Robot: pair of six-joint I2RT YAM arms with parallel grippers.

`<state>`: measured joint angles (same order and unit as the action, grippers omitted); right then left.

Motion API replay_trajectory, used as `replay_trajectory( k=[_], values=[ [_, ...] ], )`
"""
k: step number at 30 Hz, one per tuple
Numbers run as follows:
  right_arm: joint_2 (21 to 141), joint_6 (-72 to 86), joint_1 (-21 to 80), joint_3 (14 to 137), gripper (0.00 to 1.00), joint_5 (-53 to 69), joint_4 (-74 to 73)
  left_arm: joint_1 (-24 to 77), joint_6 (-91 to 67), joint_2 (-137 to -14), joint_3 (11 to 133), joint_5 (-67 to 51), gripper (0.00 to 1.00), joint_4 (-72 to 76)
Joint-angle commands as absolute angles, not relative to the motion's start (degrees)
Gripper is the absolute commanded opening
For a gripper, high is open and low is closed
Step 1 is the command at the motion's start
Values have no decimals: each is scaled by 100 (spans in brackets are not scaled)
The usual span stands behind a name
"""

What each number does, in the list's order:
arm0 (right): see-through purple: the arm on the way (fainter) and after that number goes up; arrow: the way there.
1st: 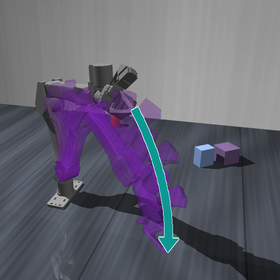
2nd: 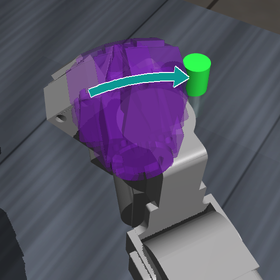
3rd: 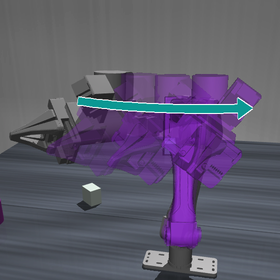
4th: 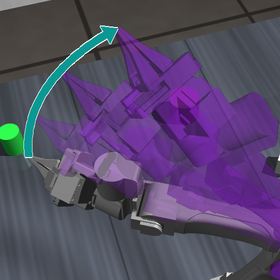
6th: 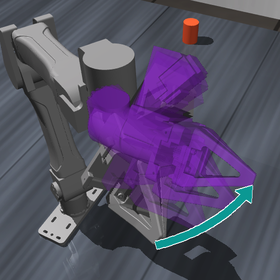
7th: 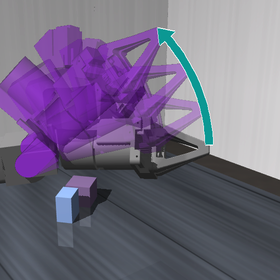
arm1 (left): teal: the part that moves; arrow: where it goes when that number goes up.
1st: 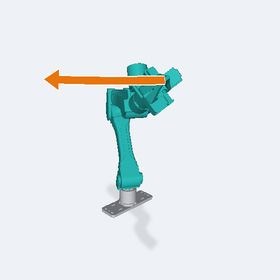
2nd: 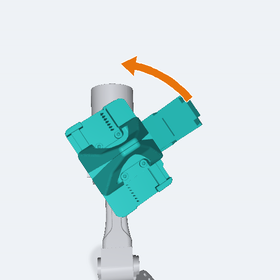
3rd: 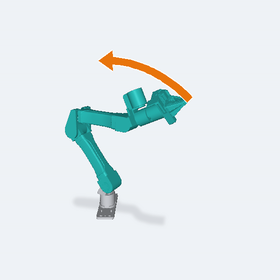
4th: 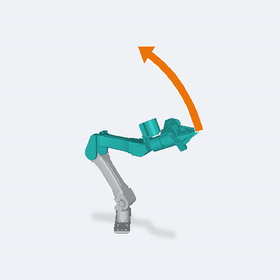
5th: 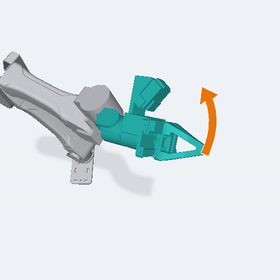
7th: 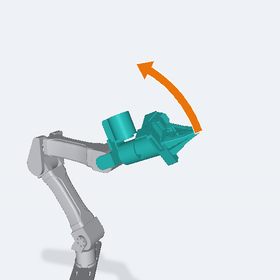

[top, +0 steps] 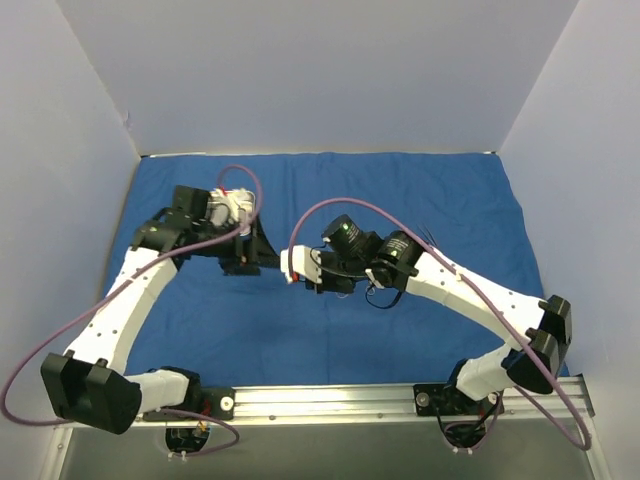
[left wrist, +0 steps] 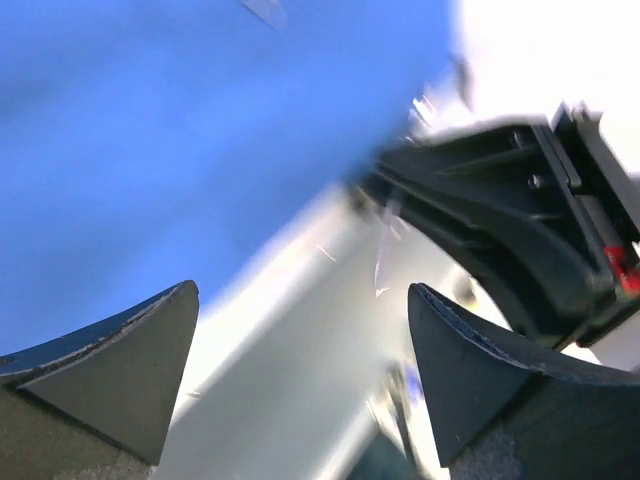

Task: Open and lay out the surgical kit
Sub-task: Place the medical item in the surgical kit.

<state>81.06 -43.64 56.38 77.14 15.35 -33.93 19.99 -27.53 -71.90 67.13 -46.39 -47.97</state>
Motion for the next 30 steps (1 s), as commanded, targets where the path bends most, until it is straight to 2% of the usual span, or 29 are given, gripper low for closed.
replay_trajectory(
  k=[1, 3, 6, 9, 13, 16, 22, 30],
  values=[
    [8314, -2631, 5362, 7471, 0, 1871, -2701, 1320, -2040, -6820, 7557, -2808, 94, -5729],
    [8489, -1607, 5116, 7234, 0, 1951, -2375, 906, -2004, -6908, 8111, -1446, 94, -6071],
    [9032, -69, 4687, 7172, 0, 1768, -1829, 669, -2082, -7188, 8577, -496, 94, -6318],
    [9674, 815, 4422, 7417, 0, 1074, -1925, 659, -2337, -7628, 8850, -97, 94, -6442],
    [10291, 1327, 4185, 7602, 0, 501, -2258, 493, -2382, -8049, 8921, -315, 94, -6276],
    [10406, 1494, 3886, 7533, 0, 326, -2329, 195, -2355, -8340, 8982, -911, 94, -6153],
    [10714, 1275, 3507, 7506, 0, 632, -2312, 26, -2338, -8525, 8912, -1476, 96, -5915],
    [10706, 1327, 3533, 7401, 0, 905, -2233, 26, -2303, -8815, 9131, -1661, 100, -5871]
  ],
)
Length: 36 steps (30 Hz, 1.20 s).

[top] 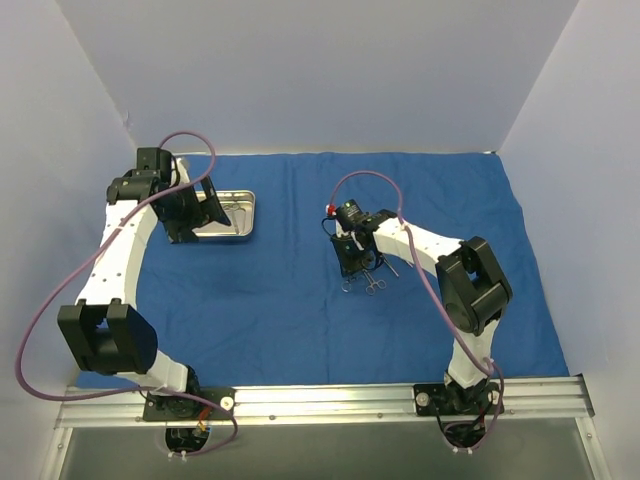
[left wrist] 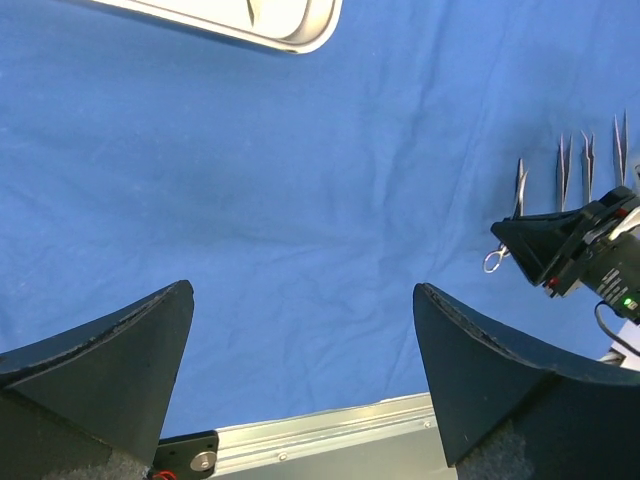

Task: Open and lay out the surgical kit
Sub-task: Place the medical item in the surgical kit.

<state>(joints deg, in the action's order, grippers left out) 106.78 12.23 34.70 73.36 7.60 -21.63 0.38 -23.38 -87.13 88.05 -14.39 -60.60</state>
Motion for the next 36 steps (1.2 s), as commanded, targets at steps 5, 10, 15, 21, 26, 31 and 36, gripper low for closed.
replay_trajectory(
  k=[5, 10, 15, 21, 26, 31, 36],
  values=[
    [10521, 1406, 3560, 7120, 0, 1107, -2206, 26, -2303, -9088, 9334, -1819, 100, -5836],
    [10468, 1398, 3603, 6715, 0, 1143, -1995, 26, -2294, -9272, 9518, -1785, 97, -5774],
    [10608, 1424, 3612, 6715, 0, 1116, -1890, 26, -2259, -9474, 9782, -1696, 96, -5880],
    [10731, 1433, 3639, 6706, 7, 1222, -1811, 26, -2198, -9834, 10325, -1373, 96, -6011],
    [10583, 1450, 3674, 6758, 24, 1213, -1872, 26, -2022, -10414, 10915, -880, 98, -6223],
    [10371, 1275, 3665, 7275, 38, 1152, -2240, 35, -1697, -11012, 11276, -519, 82, -6196],
    [10222, 976, 3656, 8076, 49, 871, -2784, 26, -1740, -11732, 11513, -334, 71, -6118]
  ],
)
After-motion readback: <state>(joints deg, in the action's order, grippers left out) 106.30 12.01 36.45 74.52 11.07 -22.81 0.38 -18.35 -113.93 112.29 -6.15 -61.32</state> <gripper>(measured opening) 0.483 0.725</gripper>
